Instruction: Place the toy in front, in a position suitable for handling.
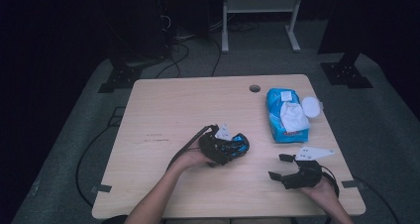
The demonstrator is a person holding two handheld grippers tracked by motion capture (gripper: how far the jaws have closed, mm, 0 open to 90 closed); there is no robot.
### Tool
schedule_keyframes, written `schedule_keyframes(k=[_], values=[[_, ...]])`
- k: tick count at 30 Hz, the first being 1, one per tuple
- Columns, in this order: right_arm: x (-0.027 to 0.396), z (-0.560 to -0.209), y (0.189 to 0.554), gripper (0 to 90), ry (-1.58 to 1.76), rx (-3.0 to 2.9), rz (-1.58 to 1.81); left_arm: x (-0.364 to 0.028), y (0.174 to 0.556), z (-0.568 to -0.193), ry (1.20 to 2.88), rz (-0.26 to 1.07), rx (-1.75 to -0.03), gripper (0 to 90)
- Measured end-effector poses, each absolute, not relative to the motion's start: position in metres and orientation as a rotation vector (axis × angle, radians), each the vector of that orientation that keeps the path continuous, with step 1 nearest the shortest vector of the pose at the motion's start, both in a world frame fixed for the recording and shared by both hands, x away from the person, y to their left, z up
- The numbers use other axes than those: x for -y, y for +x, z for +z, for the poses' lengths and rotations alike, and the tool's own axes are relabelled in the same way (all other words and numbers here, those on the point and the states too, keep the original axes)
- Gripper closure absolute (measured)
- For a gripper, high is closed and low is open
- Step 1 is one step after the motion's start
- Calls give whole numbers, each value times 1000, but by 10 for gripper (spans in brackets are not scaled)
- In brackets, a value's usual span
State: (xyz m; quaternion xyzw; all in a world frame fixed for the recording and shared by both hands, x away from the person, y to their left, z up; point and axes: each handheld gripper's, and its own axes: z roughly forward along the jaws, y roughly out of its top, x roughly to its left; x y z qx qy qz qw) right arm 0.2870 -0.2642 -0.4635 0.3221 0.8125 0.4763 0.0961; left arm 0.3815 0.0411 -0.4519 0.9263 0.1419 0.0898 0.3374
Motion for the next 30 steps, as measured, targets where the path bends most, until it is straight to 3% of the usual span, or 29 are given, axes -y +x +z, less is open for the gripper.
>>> schedule_keyframes(k=[18,30], values=[[265,-463,287,172,957,-2391,1415,-37,384,-463,2426,192,-370,271],[274,-448,302,171,1003,-2267,1413,-54,375,-450,2336,222,-416,126]])
